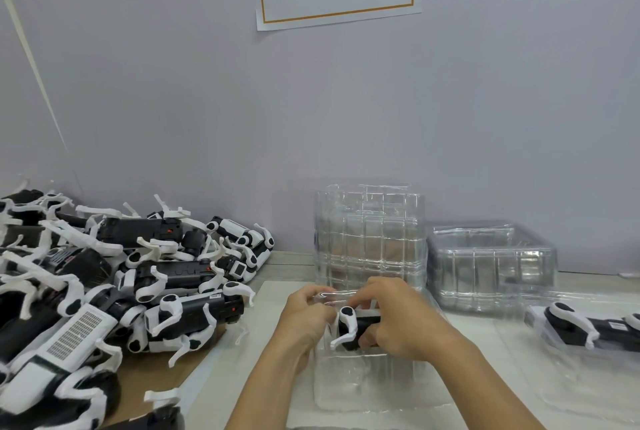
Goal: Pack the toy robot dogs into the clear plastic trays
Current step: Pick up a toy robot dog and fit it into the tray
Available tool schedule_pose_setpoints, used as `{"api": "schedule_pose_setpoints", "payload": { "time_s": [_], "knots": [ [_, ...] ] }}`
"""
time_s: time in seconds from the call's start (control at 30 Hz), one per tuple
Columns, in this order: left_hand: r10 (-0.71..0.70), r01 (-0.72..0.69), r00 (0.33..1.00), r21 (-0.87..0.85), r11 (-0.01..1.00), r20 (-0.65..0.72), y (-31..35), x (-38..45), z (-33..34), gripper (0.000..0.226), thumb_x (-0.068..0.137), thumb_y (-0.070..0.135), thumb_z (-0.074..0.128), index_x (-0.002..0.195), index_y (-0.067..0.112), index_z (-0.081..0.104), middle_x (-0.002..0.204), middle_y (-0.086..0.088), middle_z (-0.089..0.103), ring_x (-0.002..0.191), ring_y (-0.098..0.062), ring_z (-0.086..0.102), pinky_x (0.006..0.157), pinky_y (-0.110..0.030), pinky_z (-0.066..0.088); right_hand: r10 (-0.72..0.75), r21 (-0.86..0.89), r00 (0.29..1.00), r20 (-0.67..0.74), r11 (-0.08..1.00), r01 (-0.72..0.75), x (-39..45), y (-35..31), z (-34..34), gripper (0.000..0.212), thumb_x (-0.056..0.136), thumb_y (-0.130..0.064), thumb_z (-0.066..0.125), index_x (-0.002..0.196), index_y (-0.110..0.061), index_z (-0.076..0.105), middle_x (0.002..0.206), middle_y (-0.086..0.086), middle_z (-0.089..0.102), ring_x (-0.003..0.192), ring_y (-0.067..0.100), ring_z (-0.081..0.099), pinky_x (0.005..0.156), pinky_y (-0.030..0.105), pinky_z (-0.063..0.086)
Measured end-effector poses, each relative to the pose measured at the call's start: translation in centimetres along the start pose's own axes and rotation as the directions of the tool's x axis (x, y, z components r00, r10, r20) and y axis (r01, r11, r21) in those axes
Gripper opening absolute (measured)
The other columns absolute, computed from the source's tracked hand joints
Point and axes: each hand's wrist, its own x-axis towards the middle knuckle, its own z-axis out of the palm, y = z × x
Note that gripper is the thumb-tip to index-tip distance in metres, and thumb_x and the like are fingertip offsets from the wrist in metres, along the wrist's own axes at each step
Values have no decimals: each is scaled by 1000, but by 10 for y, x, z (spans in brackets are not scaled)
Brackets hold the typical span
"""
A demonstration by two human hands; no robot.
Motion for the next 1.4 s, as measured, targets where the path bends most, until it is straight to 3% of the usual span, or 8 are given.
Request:
{"api": "schedule_pose_setpoints", "payload": {
  "time_s": [0.1, 0.23, 0.37, 0.7, 0.83, 1.0, 1.13, 1.4],
  "knots": [
    [-3, 3, 1000, -15, 1000, 13, -1, -1, 0, 37, 76, -13, 57, 92, 17, 71, 93, -7, 74, 89, -22, 67, 78, -30, 52, -3, 3, 1000, -5, 1000, 3, 0, 0, 1, 49, 66, -20, 88, 96, -53, 67, 88, -20, 56, 84, 2, 52, 73, 27, 47],
    [-12, 14, 999, -45, 999, 44, -2, -2, -2, 37, 77, -13, 55, 97, 14, 71, 97, -10, 75, 93, -24, 67, 86, -35, 52, -5, -6, 1000, -3, 1000, 5, 0, -1, 0, 47, 67, -20, 88, 97, -51, 69, 88, -19, 56, 85, 3, 53, 73, 27, 48],
    [-29, 37, 995, -77, 996, 95, -1, -1, -3, 38, 78, -15, 57, 103, 12, 68, 104, -14, 75, 86, -19, 66, 71, -23, 48, -11, -22, 1000, 9, 1000, 12, 0, -1, 0, 46, 68, -23, 88, 101, -50, 71, 88, -19, 56, 82, 0, 51, 73, 26, 49],
    [-68, 71, 997, -64, 995, 37, -5, 3, -2, 40, 76, -13, 60, 99, 18, 72, 98, -7, 75, 86, -19, 66, 67, -24, 46, 85, 26, 996, -7, 996, -85, -2, 5, -21, 36, 78, -21, 84, 110, -35, 72, 98, -18, 60, 86, -1, 59, 67, 13, 46],
    [-73, 75, 997, -63, 995, 35, -6, 5, -1, 41, 76, -12, 58, 100, 19, 72, 103, -7, 74, 94, -22, 67, 70, -25, 47, 146, 12, 986, -79, 989, -145, -11, 13, -53, 24, 80, -25, 83, 100, -36, 74, 92, -16, 66, 84, -2, 60, 68, 11, 43],
    [-70, 72, 997, -63, 995, 37, -7, 6, -1, 41, 77, -12, 58, 99, 20, 72, 103, -6, 73, 97, -22, 67, 70, -24, 46, 292, -29, 956, 0, 956, -292, -24, 22, -79, 18, 73, -40, 87, 86, -34, 75, 87, -14, 67, 79, 0, 61, 60, 12, 39],
    [-58, 60, 998, -63, 996, 37, -7, 6, -1, 40, 77, -11, 59, 99, 19, 72, 104, -6, 73, 100, -22, 66, 72, -24, 46, 329, -17, 943, 36, 944, -329, -24, 21, -71, 15, 73, -33, 88, 82, -31, 77, 83, -14, 67, 78, 1, 61, 59, 13, 39],
    [-20, 22, 999, -40, 999, 47, -7, 5, -1, 35, 77, -10, 60, 93, 19, 72, 90, 0, 72, 84, -16, 64, 66, -21, 43, 410, 25, 912, -8, 912, -410, -21, 21, -63, 16, 70, -22, 90, 69, -27, 75, 77, -12, 69, 78, 4, 63, 69, 23, 48]
  ]
}}
